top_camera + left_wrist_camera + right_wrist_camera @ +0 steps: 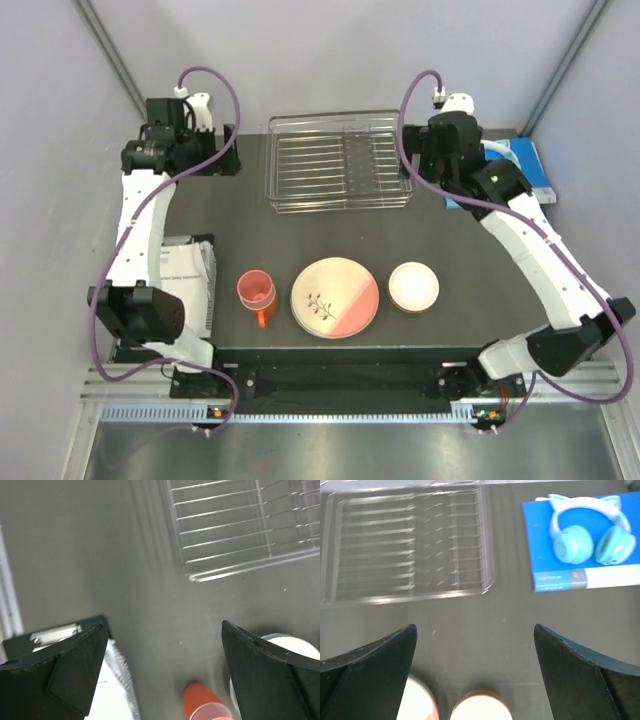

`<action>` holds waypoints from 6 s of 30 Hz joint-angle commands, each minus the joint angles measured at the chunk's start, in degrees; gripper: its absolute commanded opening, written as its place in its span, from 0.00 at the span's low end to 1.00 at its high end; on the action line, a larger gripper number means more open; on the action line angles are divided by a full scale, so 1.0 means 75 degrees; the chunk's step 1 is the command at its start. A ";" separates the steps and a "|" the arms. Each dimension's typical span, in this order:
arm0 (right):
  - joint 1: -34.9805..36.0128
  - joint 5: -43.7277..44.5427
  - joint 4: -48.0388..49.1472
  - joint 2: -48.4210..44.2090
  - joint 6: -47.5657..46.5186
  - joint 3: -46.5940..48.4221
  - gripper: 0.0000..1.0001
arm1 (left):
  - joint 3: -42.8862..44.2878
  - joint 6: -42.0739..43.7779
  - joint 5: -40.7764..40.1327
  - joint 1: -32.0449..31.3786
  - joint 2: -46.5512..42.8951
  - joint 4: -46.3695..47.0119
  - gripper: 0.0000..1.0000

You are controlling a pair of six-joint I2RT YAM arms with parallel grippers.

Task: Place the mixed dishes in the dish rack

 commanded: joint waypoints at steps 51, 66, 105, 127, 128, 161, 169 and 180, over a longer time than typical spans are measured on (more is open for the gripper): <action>-0.1752 -0.1709 0.2707 0.2341 0.0848 -0.3380 0.91 | -0.3676 0.0749 -0.2703 -0.2131 0.1540 0.3604 0.96; -0.1025 -0.1416 0.2836 0.1075 0.1200 -0.5245 0.90 | -0.3596 0.0702 -0.2738 -0.2377 0.1562 0.3745 0.96; -0.0216 -0.1415 0.0879 -0.2618 0.2419 -0.6979 0.65 | -0.3830 0.0948 -0.2914 -0.2460 -0.1883 0.1753 0.99; -0.0205 -0.1345 0.1090 -0.2383 0.2372 -0.7190 0.27 | -0.4299 0.1030 -0.3031 -0.2460 -0.2117 0.2057 0.99; -0.0204 -0.1345 0.1113 -0.2348 0.2360 -0.7202 0.26 | -0.4299 0.1018 -0.3019 -0.2460 -0.2140 0.2058 0.99; 0.1131 0.0715 0.0024 -0.2713 0.1845 -0.4403 0.00 | -0.4639 0.0995 -0.3054 -0.2471 -0.2352 0.2257 0.99; 0.1178 0.2659 0.0164 -0.1086 0.0416 -0.2120 0.00 | -0.4732 0.0936 -0.2914 -0.2471 -0.2375 0.2327 0.99; 0.1155 0.4841 0.1790 0.1448 -0.1482 -0.0382 0.00 | -0.5037 0.1194 -0.3054 -0.2460 -0.2761 0.2292 0.99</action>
